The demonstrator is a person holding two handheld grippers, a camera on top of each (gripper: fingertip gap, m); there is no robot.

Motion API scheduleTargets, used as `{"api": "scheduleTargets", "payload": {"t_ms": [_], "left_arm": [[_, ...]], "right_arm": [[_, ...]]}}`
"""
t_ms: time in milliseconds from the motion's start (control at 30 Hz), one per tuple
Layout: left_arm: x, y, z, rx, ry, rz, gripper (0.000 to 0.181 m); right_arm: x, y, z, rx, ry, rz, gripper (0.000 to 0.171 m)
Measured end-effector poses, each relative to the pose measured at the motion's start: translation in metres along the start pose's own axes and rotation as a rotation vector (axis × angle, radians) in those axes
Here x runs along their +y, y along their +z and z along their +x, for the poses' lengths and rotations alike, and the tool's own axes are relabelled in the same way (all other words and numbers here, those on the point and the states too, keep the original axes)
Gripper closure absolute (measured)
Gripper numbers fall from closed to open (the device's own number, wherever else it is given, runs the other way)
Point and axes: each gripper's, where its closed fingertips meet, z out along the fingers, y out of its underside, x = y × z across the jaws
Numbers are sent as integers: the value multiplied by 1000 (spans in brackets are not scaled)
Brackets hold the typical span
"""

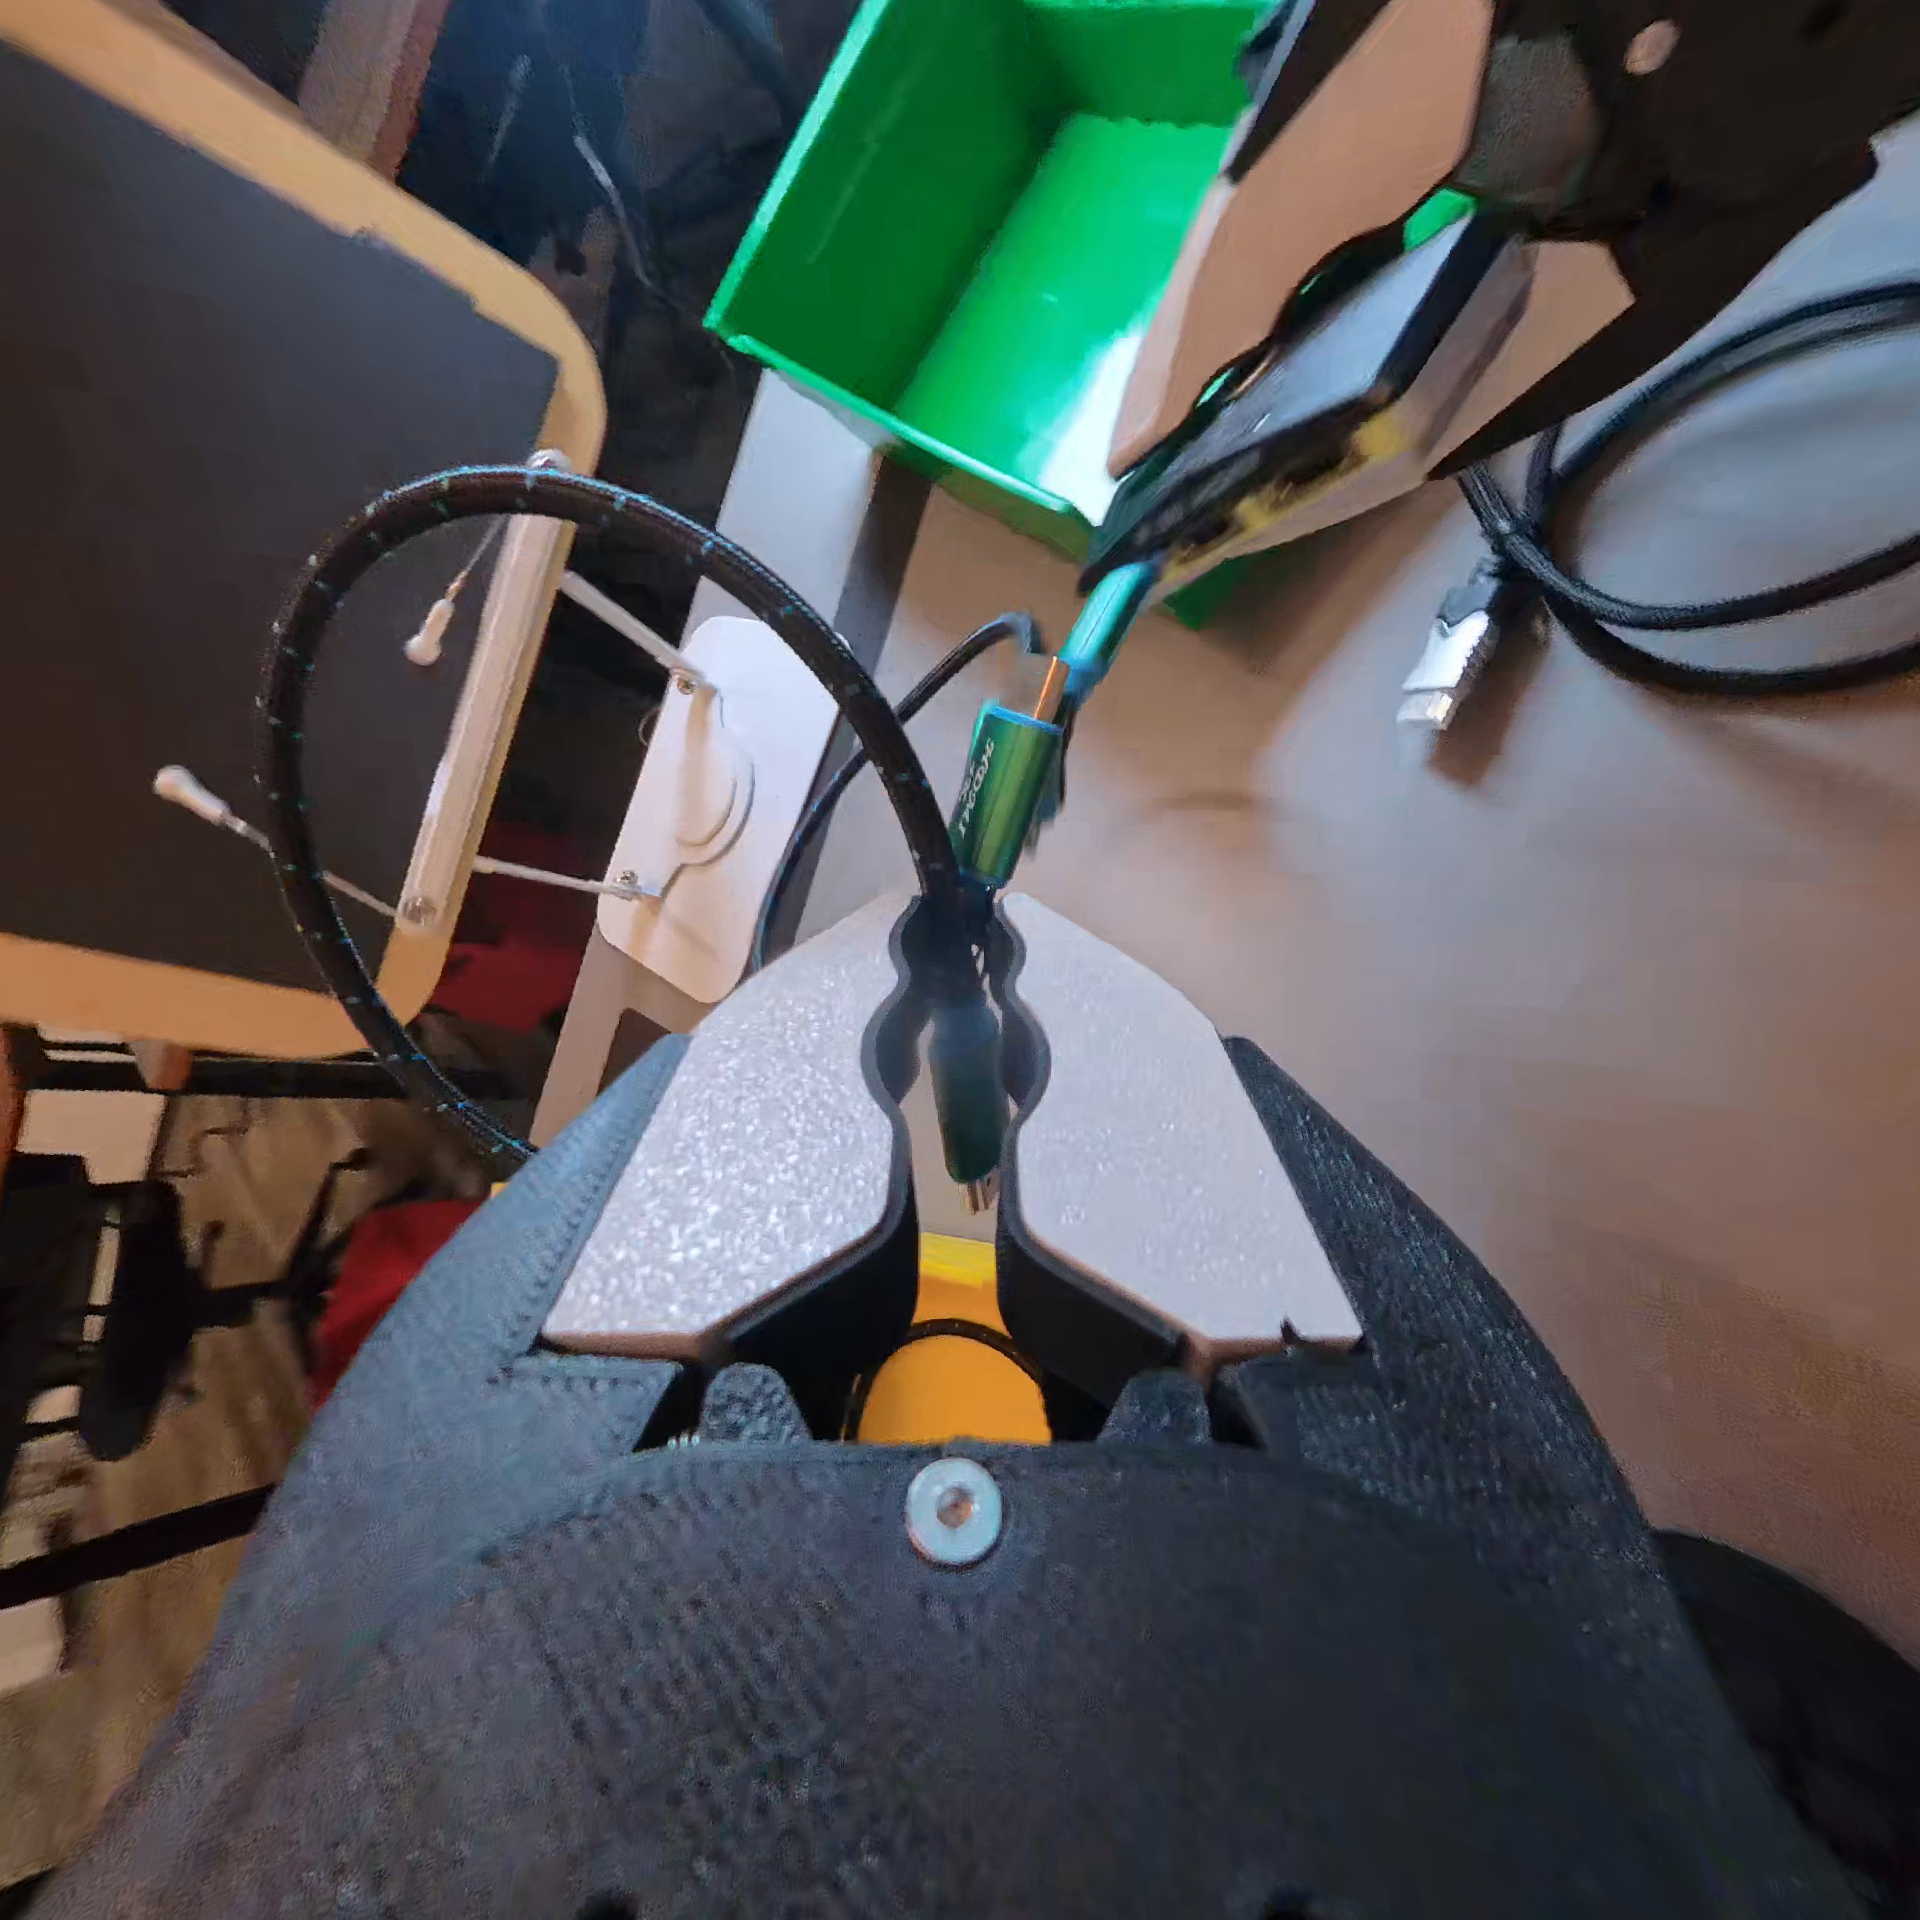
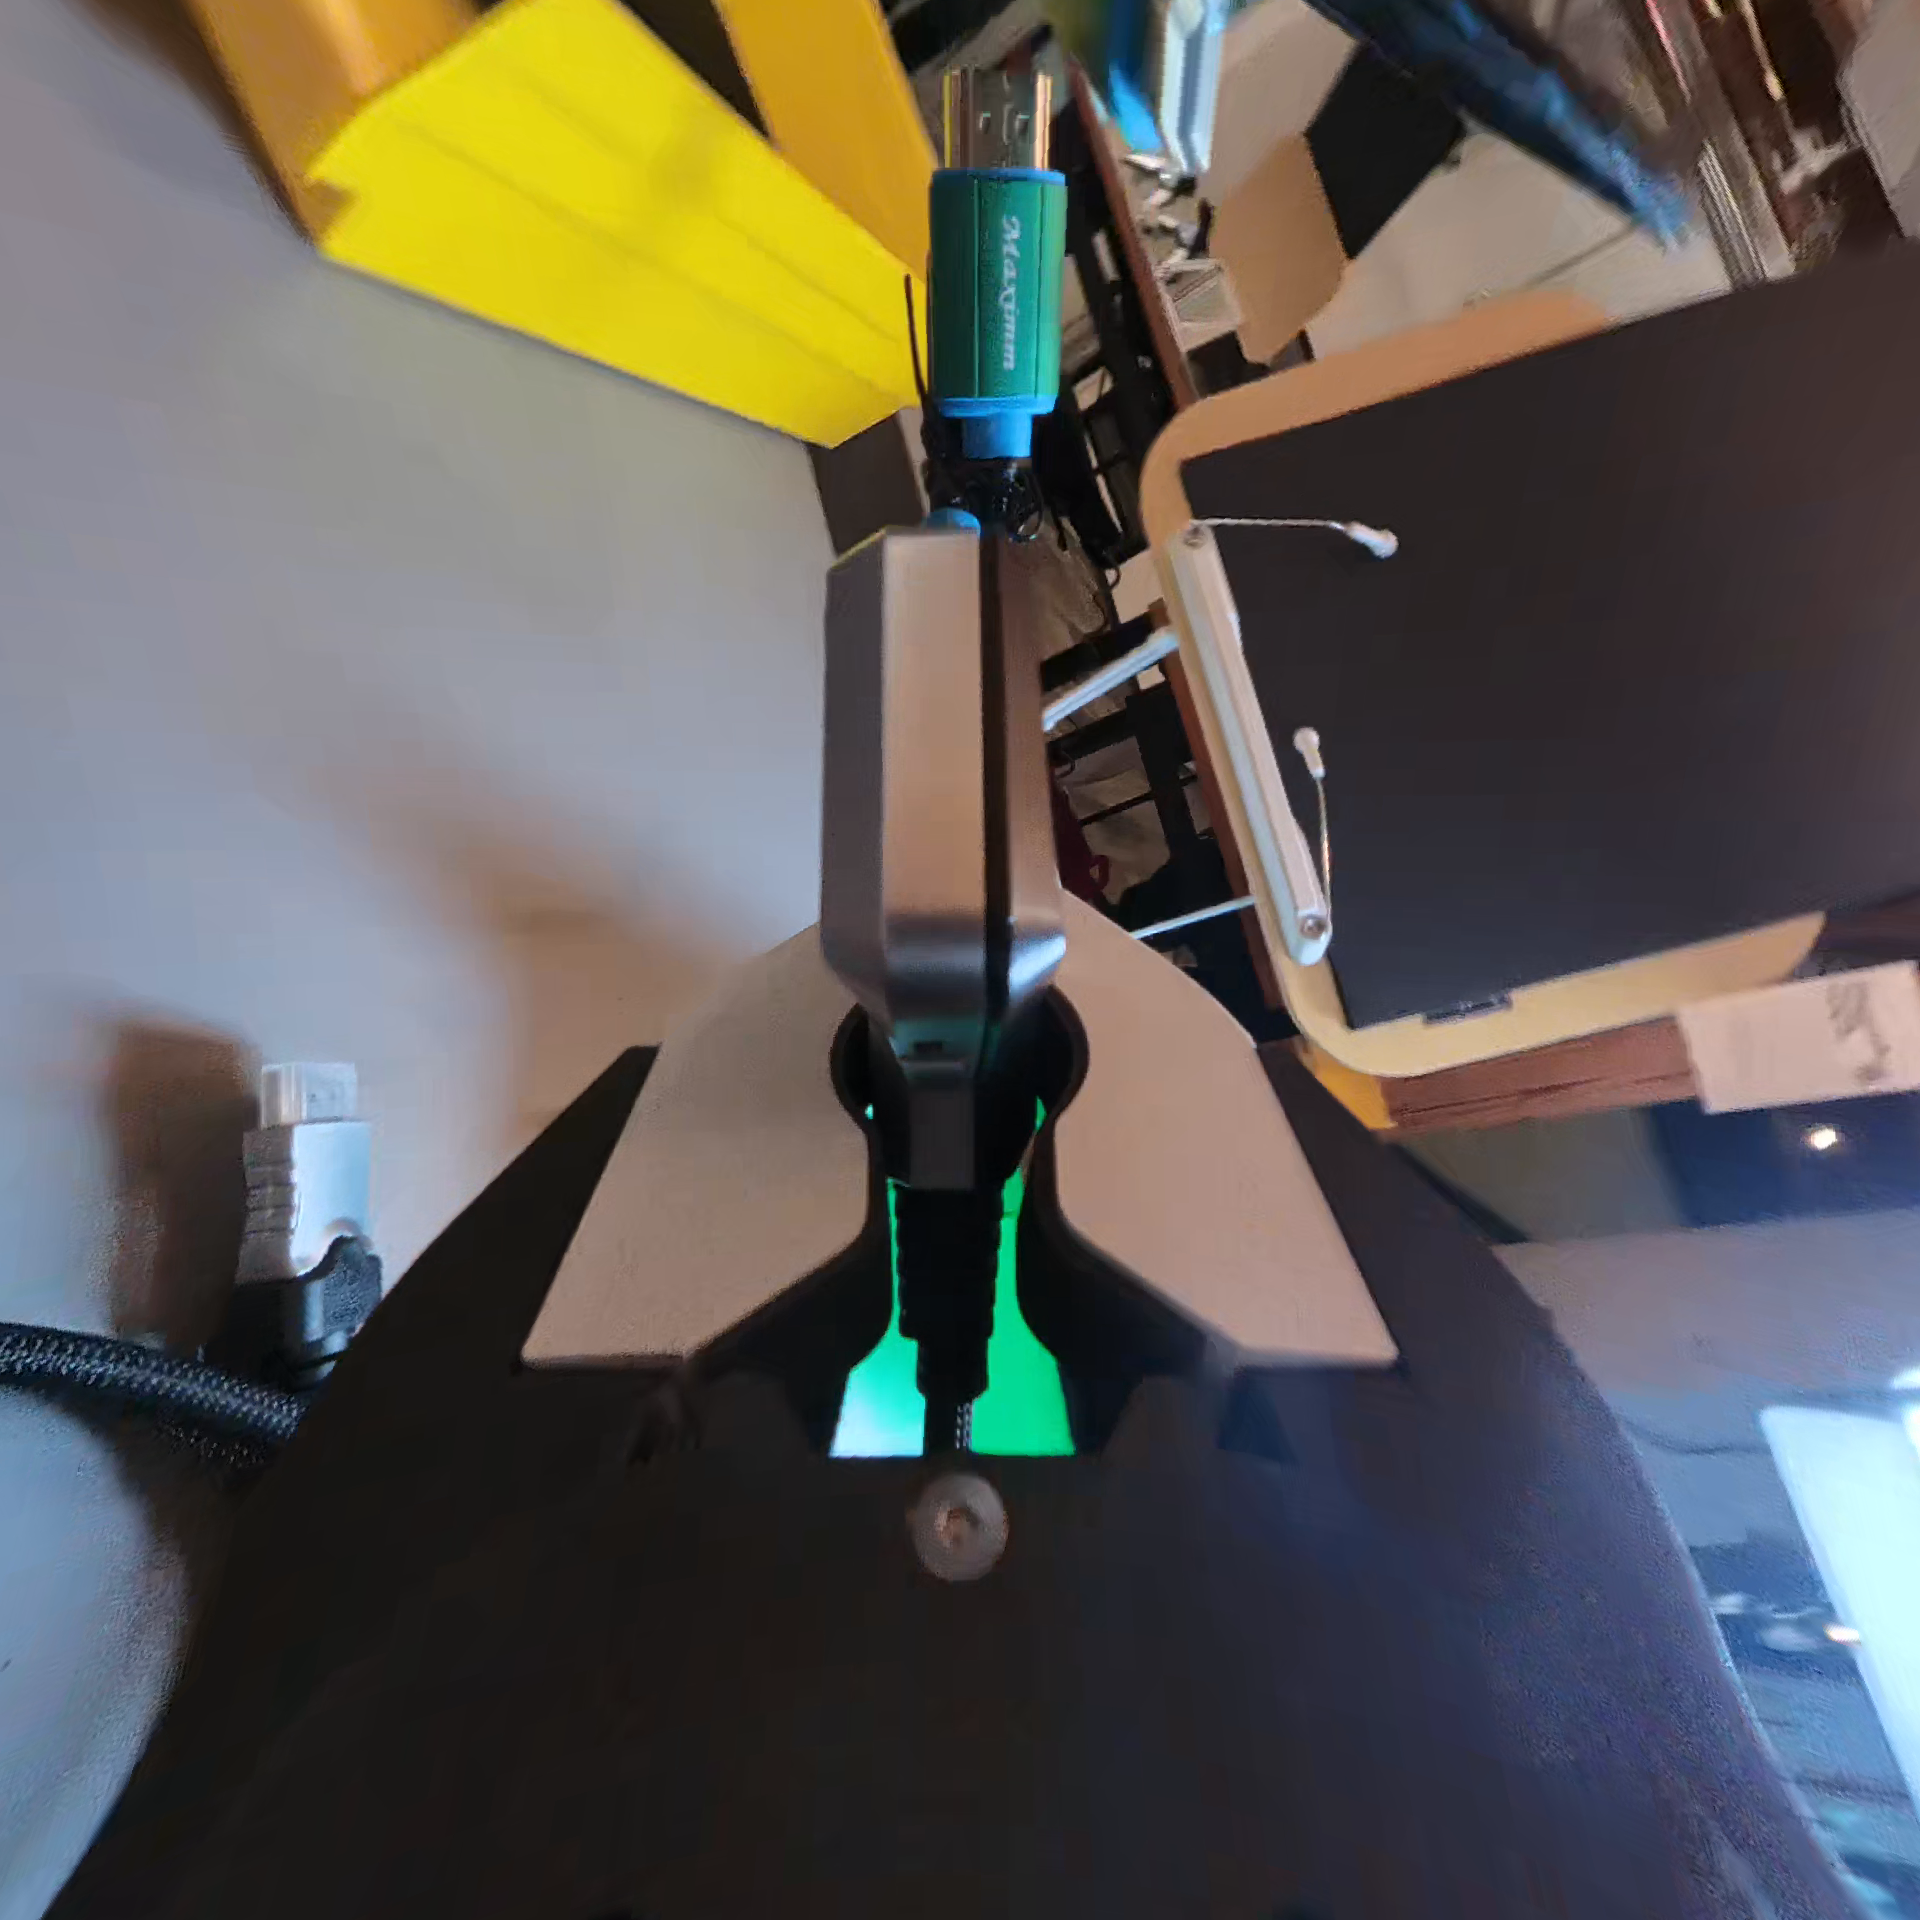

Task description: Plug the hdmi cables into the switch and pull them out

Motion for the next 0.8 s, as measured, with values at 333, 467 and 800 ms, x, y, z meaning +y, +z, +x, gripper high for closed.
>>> {"api": "scheduleTargets", "payload": {"t_ms": [333, 467, 800], "left_arm": [[2, 37, 52, 91, 189, -182, 170], [1, 40, 53, 88, 186, -188, 170], [6, 45, 48, 33, 154, -241, 170]], "right_arm": [[5, 6, -12, -5, -131, -70, 148], [7, 7, -12, 2, -152, -83, 148], [16, 14, -10, 58, -203, -185, 148]]}}
